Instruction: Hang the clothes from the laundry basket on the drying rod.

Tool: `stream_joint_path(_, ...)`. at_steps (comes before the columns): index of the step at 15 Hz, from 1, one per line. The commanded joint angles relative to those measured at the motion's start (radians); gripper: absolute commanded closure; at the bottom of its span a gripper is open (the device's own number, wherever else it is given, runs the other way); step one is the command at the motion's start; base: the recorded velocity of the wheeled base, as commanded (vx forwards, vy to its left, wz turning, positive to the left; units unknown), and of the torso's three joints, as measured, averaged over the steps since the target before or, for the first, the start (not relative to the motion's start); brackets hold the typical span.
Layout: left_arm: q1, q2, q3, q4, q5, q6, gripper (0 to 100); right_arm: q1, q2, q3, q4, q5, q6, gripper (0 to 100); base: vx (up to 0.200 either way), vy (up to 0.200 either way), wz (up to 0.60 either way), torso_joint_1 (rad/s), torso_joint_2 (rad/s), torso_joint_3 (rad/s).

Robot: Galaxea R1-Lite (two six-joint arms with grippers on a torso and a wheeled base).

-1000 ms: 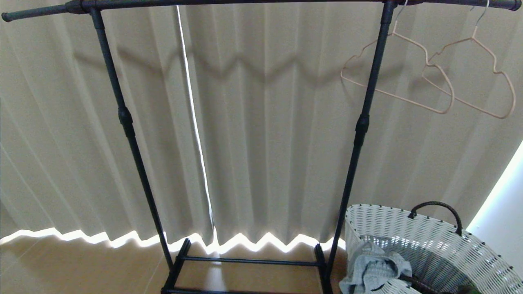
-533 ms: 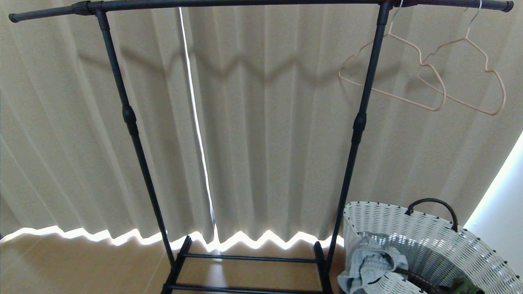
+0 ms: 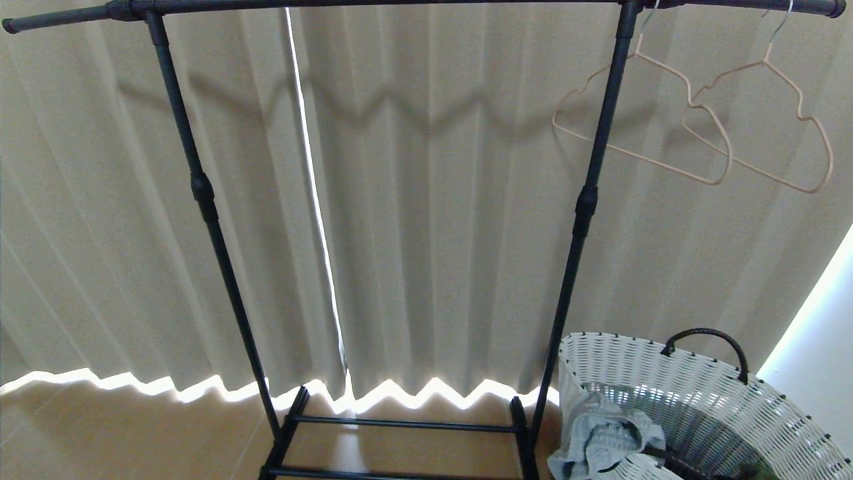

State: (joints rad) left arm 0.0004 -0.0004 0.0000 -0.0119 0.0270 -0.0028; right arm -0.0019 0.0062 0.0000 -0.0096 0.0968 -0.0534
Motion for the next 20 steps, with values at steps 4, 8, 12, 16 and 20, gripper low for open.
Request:
stream_joint_path(4, 0.001, 0.000, 0.000, -0.002, 0.002, -0.002, 0, 0.000, 0.001, 0.000, 0.000, 0.000, 0.000, 0, 0.000, -0.200, 0.00, 0.005, 0.00, 0.002)
stream_joint_path(8, 0.001, 0.000, 0.000, -0.002, 0.001, -0.002, 0, 0.000, 0.001, 0.000, -0.001, 0.000, 0.003, 0, 0.000, -0.050, 0.00, 0.001, 0.00, 0.001)
stream_joint_path(12, 0.001, 0.000, 0.000, -0.002, 0.002, -0.010, 0, 0.000, 0.001, 0.000, -0.001, -0.005, 0.004, 0, 0.000, 0.000, 0.00, 0.000, 0.00, 0.000)
stream_joint_path(16, 0.001, 0.000, 0.000, -0.002, 0.002, -0.016, 0, 0.000, 0.001, 0.000, -0.001, -0.002, -0.014, 0, 0.000, 0.000, 0.00, 0.000, 0.00, 0.000)
stream_joint_path(20, 0.001, 0.000, 0.000, -0.002, 0.002, -0.019, 0, 0.026, 0.057, -0.114, 0.031, -0.003, 0.012, 0, 0.000, 0.000, 0.00, 0.000, 0.00, 0.000)
